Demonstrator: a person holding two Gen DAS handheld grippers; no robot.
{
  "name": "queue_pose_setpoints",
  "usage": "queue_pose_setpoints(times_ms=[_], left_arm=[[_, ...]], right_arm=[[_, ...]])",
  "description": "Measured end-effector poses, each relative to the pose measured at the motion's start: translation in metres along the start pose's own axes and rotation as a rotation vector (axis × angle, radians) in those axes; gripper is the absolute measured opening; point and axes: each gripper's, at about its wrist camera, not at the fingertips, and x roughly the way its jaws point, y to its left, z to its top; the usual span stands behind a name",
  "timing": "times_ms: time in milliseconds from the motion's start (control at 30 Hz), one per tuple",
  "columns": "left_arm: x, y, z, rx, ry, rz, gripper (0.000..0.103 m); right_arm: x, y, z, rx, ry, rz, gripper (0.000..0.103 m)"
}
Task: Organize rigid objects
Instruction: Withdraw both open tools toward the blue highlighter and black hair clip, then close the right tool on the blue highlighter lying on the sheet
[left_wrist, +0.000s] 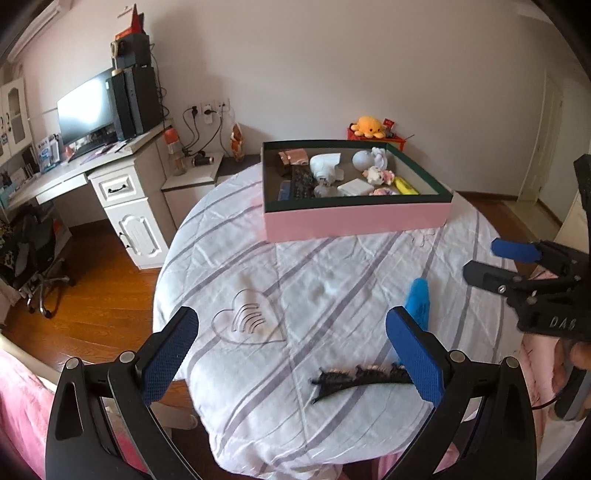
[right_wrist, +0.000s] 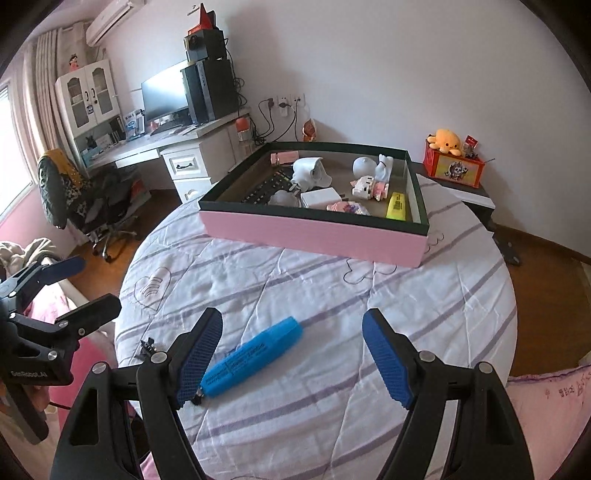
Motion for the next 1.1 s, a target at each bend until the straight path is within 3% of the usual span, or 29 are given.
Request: queue_pose_setpoints(times_ms=[300, 567, 700, 800, 833, 867, 967, 1033, 1100], left_arm=[[-0.003, 0.022, -0.003, -0.047, 0.001, 0.024, 0.103], [0.024, 0.041, 0.041, -0.095, 0.003, 0.070, 0.103], [0.024, 0.042, 0.048, -0.086, -0.020, 0.049, 0.103], [0.036, 0.038, 0.051, -0.058, 0.006, 0.034, 0.103], [0.040, 0.037, 0.053, -0.052, 0.016, 0.036, 0.103], [0.045, 0.037, 0.056, -0.045, 0.021, 0.040, 0.103], [0.061, 0.038, 0.065, -0.045, 0.028, 0.041, 0.103], [0.073, 0.038, 0.073, -0.048, 0.036, 0.037, 0.103], [0.088, 0.038, 0.083, -0.049, 0.046, 0.035, 0.103]], right_arm=[[-0.002, -0.006, -0.006, 0.018, 0.010, -0.031, 0.080], [0.037, 0.015, -0.025, 0.042, 0.112, 0.012, 0.080], [0.053, 0.022, -0.026, 0.083, 0.135, 0.035, 0.080], [0.069, 0.033, -0.023, 0.032, 0.157, -0.022, 0.079], [0.075, 0.035, -0.024, 0.006, 0.171, -0.050, 0.074], [0.078, 0.034, -0.026, -0.012, 0.171, -0.060, 0.054], [0.075, 0.017, -0.029, -0.023, 0.154, -0.063, 0.034], [0.070, -0.002, -0.028, -0.010, 0.148, -0.089, 0.027], [0.067, -0.024, -0.026, -0.006, 0.149, -0.144, 0.027]])
